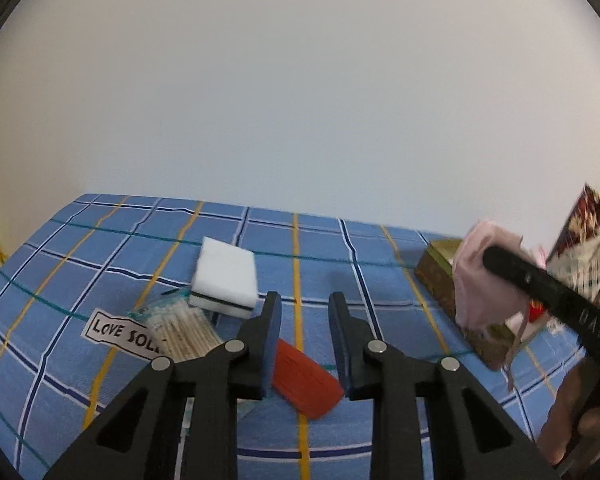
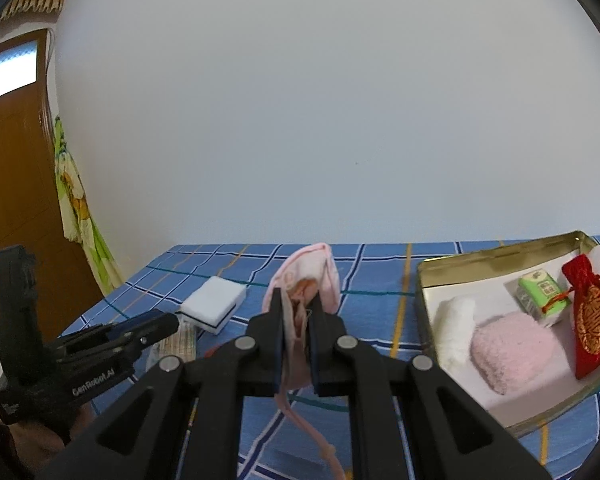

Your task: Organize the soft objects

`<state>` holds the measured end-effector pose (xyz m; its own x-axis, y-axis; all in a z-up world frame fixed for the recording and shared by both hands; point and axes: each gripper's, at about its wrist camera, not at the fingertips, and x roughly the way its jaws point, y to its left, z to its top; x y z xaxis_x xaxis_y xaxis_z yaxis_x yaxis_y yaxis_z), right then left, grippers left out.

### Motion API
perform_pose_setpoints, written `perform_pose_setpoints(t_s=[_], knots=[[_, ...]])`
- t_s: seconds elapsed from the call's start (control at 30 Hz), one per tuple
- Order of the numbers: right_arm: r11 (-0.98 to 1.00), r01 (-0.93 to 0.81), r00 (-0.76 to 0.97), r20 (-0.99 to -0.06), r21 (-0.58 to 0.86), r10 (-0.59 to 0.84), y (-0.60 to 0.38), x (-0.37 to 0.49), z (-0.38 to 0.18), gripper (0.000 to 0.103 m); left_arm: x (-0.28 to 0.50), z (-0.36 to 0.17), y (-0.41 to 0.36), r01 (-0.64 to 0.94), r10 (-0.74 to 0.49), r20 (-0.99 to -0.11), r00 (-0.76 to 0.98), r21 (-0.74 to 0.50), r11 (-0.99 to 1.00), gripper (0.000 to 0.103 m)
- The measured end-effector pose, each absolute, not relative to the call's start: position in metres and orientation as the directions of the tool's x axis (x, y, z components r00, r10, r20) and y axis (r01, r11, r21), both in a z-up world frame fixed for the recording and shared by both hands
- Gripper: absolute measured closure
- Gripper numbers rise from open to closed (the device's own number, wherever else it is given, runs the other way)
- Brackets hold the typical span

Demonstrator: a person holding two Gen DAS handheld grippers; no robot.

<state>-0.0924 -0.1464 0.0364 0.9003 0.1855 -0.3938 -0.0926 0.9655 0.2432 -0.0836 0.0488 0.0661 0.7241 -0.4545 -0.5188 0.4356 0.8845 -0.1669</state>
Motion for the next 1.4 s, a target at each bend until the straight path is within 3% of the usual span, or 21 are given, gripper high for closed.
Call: perform_pose_setpoints(t_s=[0.17, 0.3, 0.4, 0.43, 0.6, 0.7, 0.8, 0.93, 1.13, 1.4], knots=[[0.963, -0.082, 0.902, -0.391, 0.258, 0.182, -0.156, -0.095, 0.038, 0.093, -0.076, 0.051, 0.04, 0.42, -0.403, -0.59, 0.7, -0.117, 0.9, 0.074], [0.964, -0.085, 0.901, -0.394, 0.252, 0.182, -0.154, -0.096, 0.039, 0.093, -0.071, 0.041, 0.035, 0.391, -0.362, -0.65, 0.669, -0.107, 0.914, 0.06], [0.965, -0.091, 0.899, -0.396, 0.245, 0.186, -0.152, -0.095, 0.038, 0.093, -0.067, 0.035, 0.028, 0.305, -0.305, -0.672, 0.675, -0.123, 0.944, 0.036], [0.966, -0.092, 0.899, -0.397, 0.24, 0.184, -0.152, -0.096, 0.038, 0.093, -0.063, 0.031, 0.022, 0.271, -0.284, -0.692, 0.664, -0.131, 0.954, 0.035], [0.966, -0.08, 0.9, -0.399, 0.245, 0.176, -0.155, -0.094, 0.039, 0.093, -0.046, 0.009, 0.005, 0.123, -0.121, -0.779, 0.615, -0.057, 0.991, 0.035], [0.959, -0.081, 0.897, -0.4, 0.271, 0.188, -0.16, -0.094, 0.039, 0.093, -0.05, 0.004, -0.002, 0.111, -0.078, -0.774, 0.629, -0.01, 0.994, 0.035], [0.96, -0.075, 0.897, -0.403, 0.271, 0.184, -0.162, -0.094, 0.039, 0.093, -0.052, 0.0, -0.009, 0.14, -0.068, -0.775, 0.628, 0.027, 0.99, 0.054], [0.959, -0.071, 0.9, -0.397, 0.273, 0.18, -0.165, -0.096, 0.041, 0.093, -0.051, -0.002, 0.001, 0.144, -0.119, -0.77, 0.627, -0.035, 0.989, 0.059], [0.961, -0.069, 0.909, -0.38, 0.269, 0.171, -0.169, -0.102, 0.043, 0.093, -0.054, -0.002, 0.031, 0.152, -0.309, -0.712, 0.63, -0.278, 0.949, 0.062], [0.97, -0.061, 0.929, -0.342, 0.237, 0.142, -0.171, -0.114, 0.049, 0.093, -0.086, 0.039, 0.019, 0.302, -0.432, -0.509, 0.744, -0.321, 0.898, 0.062]])
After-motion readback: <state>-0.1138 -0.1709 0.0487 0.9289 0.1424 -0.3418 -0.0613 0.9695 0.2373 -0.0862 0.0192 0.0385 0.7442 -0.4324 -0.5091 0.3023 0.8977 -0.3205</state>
